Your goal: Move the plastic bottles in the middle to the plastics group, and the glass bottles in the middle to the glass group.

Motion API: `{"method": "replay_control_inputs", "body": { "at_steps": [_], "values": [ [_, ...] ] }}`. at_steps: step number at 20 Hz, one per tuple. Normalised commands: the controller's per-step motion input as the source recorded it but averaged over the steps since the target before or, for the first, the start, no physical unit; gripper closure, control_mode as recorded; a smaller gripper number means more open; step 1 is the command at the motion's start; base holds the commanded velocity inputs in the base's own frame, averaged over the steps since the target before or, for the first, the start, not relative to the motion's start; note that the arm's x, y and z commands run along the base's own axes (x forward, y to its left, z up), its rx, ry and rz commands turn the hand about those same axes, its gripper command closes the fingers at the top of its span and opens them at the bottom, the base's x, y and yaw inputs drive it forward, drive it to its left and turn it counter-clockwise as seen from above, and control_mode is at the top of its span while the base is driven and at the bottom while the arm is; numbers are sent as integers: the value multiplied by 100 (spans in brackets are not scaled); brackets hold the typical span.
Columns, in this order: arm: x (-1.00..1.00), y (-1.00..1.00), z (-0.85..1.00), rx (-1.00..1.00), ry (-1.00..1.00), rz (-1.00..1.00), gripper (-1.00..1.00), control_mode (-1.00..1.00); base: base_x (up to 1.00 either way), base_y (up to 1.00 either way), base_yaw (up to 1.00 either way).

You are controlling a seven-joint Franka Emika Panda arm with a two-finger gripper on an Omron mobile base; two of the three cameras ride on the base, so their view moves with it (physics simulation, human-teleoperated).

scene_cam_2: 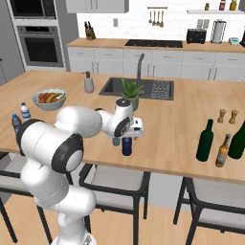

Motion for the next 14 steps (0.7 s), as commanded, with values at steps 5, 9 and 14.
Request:
{"method": "replay_control_inputs", "body": {
  "at_steps": [5,9,14],
  "values": [
    [9,0,-8,0,-1,0,-100,-100,0,0,0],
    [0,0,0,0,0,0,-100,-100,0,0,0],
    [0,0,-17,3,-10,0,-100,-100,0,0,0]
  ]
}}
